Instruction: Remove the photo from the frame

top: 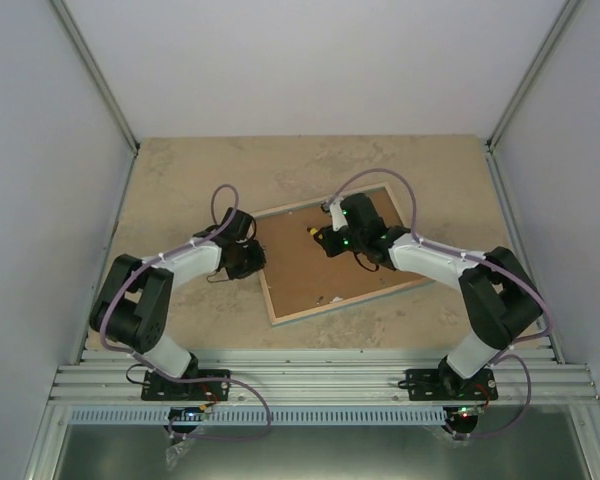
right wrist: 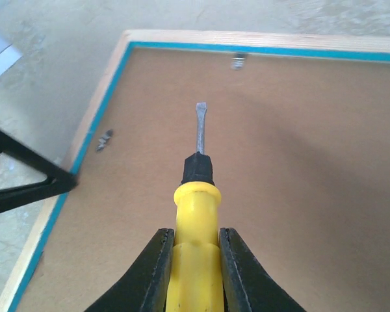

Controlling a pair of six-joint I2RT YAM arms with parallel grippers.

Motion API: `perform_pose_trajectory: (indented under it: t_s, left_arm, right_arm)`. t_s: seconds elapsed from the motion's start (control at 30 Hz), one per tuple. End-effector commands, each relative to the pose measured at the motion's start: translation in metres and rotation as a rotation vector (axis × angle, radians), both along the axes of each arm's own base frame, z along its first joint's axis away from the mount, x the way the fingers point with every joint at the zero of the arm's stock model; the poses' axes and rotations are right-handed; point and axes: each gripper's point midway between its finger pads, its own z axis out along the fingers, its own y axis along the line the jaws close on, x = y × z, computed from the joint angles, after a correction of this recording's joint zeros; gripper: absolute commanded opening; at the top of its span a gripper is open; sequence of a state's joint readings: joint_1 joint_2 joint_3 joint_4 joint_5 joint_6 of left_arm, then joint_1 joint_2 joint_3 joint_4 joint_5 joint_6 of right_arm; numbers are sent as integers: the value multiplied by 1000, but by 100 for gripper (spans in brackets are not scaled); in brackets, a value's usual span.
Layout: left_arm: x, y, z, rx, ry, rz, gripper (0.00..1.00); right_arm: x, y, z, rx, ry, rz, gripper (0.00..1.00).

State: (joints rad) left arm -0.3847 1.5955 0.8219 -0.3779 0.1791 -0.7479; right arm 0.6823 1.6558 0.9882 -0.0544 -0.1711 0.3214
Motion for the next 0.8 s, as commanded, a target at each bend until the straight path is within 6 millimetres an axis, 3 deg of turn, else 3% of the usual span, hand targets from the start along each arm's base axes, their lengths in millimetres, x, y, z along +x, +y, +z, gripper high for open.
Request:
perform_pose_trajectory:
  t_s: [0.0,0.17,0.4,0.57,0.77]
  left_arm:
    - [1,-15,16,-204,-20,178,7]
    - [-13,-17,28,-204,-40,224,26]
    - [-10,-6,50,-116,-90,199,47]
    - [16,13,74,90,-178,86,59]
    - [68,17,89,271,-231,-99,66]
  right_arm:
    - [9,-15,7,18,-47,-15,1]
    - [15,-21,9,61,-61,9,0]
    - [17,-26,7,93,-46,7,0]
    - [17,-28,11,89,-67,10,0]
    - [15,-30,12,85,-75,11,0]
